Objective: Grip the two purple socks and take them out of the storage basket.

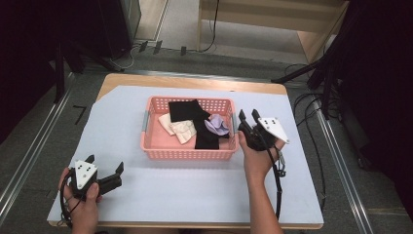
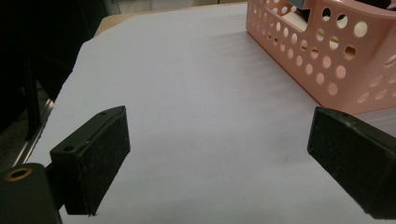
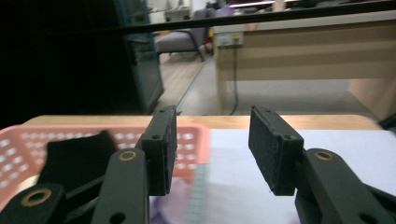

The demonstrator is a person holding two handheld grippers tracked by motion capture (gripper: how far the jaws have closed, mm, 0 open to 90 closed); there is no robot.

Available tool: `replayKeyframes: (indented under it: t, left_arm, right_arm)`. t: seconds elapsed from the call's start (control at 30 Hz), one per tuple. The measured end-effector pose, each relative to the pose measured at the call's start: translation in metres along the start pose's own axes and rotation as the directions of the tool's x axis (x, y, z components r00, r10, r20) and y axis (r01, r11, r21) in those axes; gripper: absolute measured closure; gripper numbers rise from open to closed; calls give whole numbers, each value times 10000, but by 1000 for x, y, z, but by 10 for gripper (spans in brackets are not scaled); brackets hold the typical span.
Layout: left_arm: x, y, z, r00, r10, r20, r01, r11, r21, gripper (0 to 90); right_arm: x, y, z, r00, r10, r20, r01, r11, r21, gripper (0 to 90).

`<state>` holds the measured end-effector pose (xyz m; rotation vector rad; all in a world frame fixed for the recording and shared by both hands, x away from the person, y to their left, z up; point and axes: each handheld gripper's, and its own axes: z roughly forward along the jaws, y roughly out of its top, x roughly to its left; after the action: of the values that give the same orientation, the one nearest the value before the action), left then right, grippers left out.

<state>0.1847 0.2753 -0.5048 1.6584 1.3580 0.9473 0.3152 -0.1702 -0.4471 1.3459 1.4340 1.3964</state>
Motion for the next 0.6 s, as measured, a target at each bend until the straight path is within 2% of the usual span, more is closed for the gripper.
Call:
replayKeyframes:
  t: [0.07, 0.13, 0.23, 0.37, 0.43, 0.5, 0.53, 0.6]
  left_arm:
    - [0, 0, 0, 10000, -3, -15, 3, 10000, -18, 66]
    - [0, 0, 0, 10000, -20, -15, 19, 10000, -20, 66]
    - [0, 0, 0, 10000, -41, -25, 41, 10000, -39, 66]
    - [0, 0, 0, 10000, -44, -13, 44, 10000, -30, 66]
    - [0, 0, 0, 10000, -47, -21, 47, 10000, -34, 66]
    - [0, 0, 1, 10000, -56, -22, 56, 10000, -36, 66]
    - [0, 0, 0, 10000, -51, -19, 51, 10000, -33, 66]
    - [0, 0, 1, 10000, -53, -20, 53, 10000, -32, 66]
  right_arm:
    - [19, -1, 7, 9988, -159, -462, 172, 9995, 279, 527]
    - [23, -2, 8, 9982, -184, -568, 205, 9992, 353, 527]
    - [39, -6, 14, 9948, -292, -975, 363, 9968, 719, 526]
    - [50, -11, 24, 9905, -370, -1328, 535, 9909, 1236, 502]
    - [54, -14, 29, 9893, -260, -1437, 494, 9857, 1613, 480]
    - [57, -18, 36, 9901, -223, -1387, 528, 9739, 2207, 458]
    - [57, -18, 36, 9901, -223, -1387, 528, 9739, 2207, 458]
    - [58, -20, 40, 9922, -59, -1246, 408, 9594, 2792, 456]
